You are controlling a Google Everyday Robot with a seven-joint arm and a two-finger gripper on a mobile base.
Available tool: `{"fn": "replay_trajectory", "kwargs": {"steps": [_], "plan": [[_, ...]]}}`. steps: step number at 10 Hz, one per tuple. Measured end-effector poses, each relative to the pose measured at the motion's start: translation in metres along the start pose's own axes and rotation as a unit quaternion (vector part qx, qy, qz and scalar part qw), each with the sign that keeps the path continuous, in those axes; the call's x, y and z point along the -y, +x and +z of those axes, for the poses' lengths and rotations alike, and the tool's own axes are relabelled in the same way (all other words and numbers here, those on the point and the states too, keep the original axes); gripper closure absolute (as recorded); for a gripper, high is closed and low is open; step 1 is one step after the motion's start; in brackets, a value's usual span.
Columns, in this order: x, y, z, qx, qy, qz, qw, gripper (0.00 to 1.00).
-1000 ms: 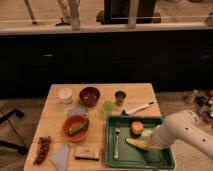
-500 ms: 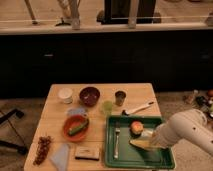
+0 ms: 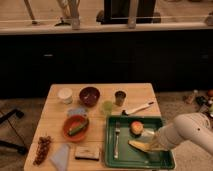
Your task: Place banana in purple bowl
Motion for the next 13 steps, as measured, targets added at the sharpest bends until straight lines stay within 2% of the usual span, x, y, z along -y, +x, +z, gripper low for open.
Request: {"fn": "replay_trajectory", "kwargs": {"steps": [3,5,8,10,11,12,13], "plan": [[-0.001,-0.006,0.008,0.001,-0.023,-0.013,0.9996,0.20],[-0.005,-0.009,0.010,-0.013,-0.032,-0.005,0.9994,0.20],[-0.008,-0.020,0.021,-0.052,-0.041,0.049,0.9966,0.20],[-0.014,-0.031,0.030,-0.079,-0.043,0.095,0.9914,0.20],[-0.015,-0.033,0.031,-0.084,-0.040,0.122,0.9882,0.20],[-0.016,-0.030,0.031,-0.085,-0.035,0.156,0.9836,0.20],[-0.017,-0.030,0.031,-0.080,-0.029,0.183,0.9795,0.20]]}}
